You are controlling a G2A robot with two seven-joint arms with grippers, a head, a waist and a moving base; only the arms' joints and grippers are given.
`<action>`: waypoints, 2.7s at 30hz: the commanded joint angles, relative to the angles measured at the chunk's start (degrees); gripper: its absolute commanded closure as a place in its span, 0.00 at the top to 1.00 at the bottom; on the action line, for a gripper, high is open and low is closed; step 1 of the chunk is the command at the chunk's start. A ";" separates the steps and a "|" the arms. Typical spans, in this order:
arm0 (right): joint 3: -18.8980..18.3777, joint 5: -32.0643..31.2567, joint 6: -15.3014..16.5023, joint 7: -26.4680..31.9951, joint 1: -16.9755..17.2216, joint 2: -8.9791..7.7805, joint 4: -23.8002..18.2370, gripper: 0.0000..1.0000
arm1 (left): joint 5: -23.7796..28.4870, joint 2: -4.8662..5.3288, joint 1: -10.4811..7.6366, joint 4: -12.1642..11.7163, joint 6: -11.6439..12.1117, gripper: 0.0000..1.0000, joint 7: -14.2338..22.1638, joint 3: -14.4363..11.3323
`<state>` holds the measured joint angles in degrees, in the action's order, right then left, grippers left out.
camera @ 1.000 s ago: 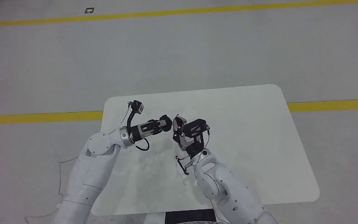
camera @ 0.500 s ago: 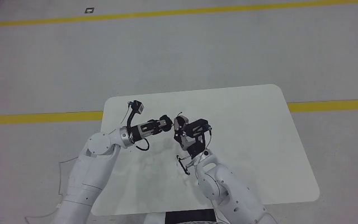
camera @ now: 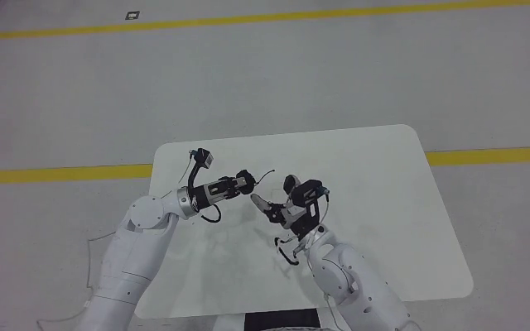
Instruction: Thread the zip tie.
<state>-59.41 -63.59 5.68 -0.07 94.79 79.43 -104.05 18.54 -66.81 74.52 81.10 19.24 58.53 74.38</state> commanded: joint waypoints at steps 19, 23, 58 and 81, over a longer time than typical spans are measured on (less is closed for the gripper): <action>-1.39 -16.61 1.87 -13.39 2.08 -1.40 1.20 1.00 | 11.79 -0.13 -0.91 -5.06 -8.41 0.00 -2.22 -0.29; -0.95 -23.40 -0.67 -16.26 2.02 -1.66 2.36 1.00 | 16.49 -0.18 -1.47 -6.70 -10.54 0.00 0.02 -0.72; 14.23 -26.36 -19.42 -22.88 -10.64 -8.52 12.11 1.00 | 34.81 -0.49 -2.98 -9.96 -23.02 0.00 5.92 -3.78; 14.53 -26.36 -19.79 -22.96 -10.97 -8.67 12.38 1.00 | 40.75 -0.38 -1.53 -8.59 -29.10 0.00 5.03 -4.20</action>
<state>-44.88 -89.95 -14.12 -23.03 83.83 70.76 -91.66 59.40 -67.21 72.89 72.41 -9.91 63.89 70.25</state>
